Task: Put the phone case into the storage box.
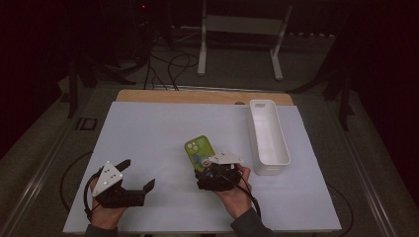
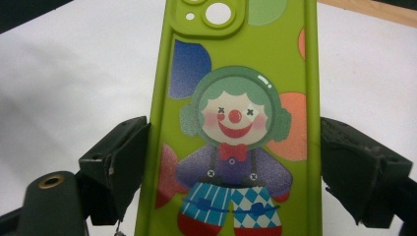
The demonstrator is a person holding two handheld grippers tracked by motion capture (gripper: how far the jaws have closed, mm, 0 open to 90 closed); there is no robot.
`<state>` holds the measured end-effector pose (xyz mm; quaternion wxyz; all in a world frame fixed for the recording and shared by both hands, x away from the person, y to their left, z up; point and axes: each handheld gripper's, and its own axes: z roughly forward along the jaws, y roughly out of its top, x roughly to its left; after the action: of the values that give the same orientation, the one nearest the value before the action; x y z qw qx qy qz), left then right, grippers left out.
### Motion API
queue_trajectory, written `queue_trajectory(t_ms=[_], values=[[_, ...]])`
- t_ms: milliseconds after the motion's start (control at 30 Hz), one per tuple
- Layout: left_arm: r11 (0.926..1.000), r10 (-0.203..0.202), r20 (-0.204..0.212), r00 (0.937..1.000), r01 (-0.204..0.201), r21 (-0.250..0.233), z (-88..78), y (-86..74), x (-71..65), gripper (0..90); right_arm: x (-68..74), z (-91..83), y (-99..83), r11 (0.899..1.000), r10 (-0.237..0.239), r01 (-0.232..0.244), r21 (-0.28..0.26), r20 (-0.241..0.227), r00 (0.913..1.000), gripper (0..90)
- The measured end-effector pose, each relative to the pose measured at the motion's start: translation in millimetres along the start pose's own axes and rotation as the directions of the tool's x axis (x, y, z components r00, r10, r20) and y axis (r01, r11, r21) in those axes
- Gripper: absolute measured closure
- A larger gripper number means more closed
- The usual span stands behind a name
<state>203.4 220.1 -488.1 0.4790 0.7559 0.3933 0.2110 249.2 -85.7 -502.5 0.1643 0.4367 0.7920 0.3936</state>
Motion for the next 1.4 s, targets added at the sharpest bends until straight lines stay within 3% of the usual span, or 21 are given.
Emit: queue_trajectory(t_ms=[300,733,1033,1400], values=[[1.0000,0.003,0.019,0.9998,-0.003,0.009,9.0,11.3,-5.5,0.0,-2.2,-5.7,-0.6,0.999,-0.006,0.006,-0.032,-0.004,1.0000,15.4],[0.9992,-0.032,0.067,0.9973,0.030,0.026,27.4,30.6,-11.8,0.3,0.0,-14.5,1.6,0.995,-0.018,0.018,-0.095,0.004,0.9998,15.5],[0.9971,-0.073,0.111,0.9911,0.071,0.029,36.6,33.9,-12.7,2.9,0.7,-17.8,1.7,0.992,-0.024,0.025,-0.124,0.005,0.9997,15.5],[0.9957,-0.086,0.144,0.9858,0.079,0.049,48.3,42.1,-17.8,5.9,0.4,-23.6,3.9,0.987,-0.029,0.031,-0.158,0.015,0.9995,15.5]])
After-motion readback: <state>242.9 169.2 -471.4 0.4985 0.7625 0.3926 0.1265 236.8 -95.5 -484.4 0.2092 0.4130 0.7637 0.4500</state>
